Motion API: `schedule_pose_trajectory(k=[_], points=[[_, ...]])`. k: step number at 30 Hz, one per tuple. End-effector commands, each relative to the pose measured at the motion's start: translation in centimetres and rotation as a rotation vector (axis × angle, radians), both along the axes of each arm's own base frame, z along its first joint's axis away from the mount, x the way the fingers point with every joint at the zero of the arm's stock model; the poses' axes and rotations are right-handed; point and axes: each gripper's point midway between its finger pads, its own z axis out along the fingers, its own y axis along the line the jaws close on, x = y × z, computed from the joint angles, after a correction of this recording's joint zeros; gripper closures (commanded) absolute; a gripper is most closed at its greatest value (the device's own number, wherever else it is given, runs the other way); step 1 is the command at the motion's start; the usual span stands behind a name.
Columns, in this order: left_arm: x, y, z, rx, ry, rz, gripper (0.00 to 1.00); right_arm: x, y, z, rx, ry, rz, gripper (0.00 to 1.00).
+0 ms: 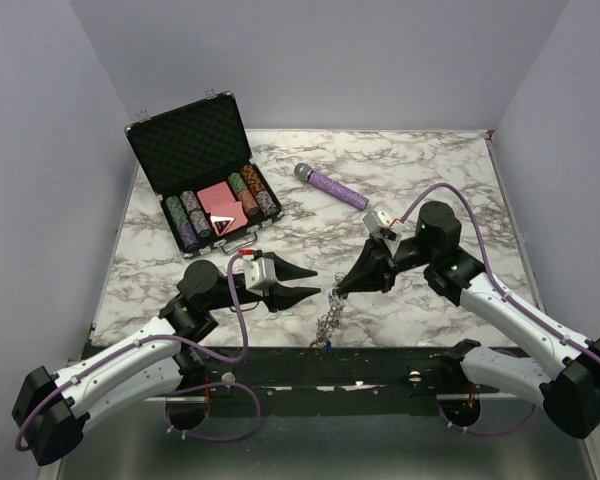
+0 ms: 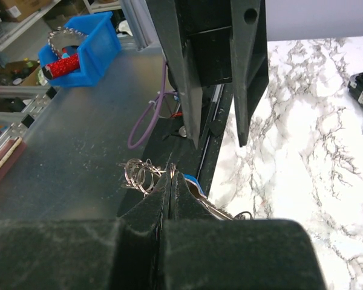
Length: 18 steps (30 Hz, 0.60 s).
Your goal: Put the keys on the keyring
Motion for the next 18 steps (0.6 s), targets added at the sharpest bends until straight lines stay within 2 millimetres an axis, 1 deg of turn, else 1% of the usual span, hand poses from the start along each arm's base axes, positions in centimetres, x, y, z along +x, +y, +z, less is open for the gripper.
schedule_pose_trajectory(k=[1,10,13,14,18], points=[[-1.5,-0.2,2.8,-0.109,-0.086,-0.08,0.56,-0.2,0.1,1.0,0.056,-0.063,0.015,1.0],[-1.7,-0.4,2.5,-0.118,-0.028,-0.071,0.6,0.1,0.1,1.1,0.064,-0.061,-0.003,1.0],[-1.7,-0.8,2.1,-0.111,-0.003,-0.063,0.6,0.3,0.1,1.1,0.064,-0.048,-0.02,1.0],[-2.1,-1.2,1.6,-0.094,-0.002,-0.046,0.6,0.4,0.0,1.1,0.07,-0.04,-0.04,1.0],[-2.3,-1.6,1.3,-0.079,0.0,-0.024,0.6,0.5,0.0,1.0,0.068,-0.031,-0.049,1.0]])
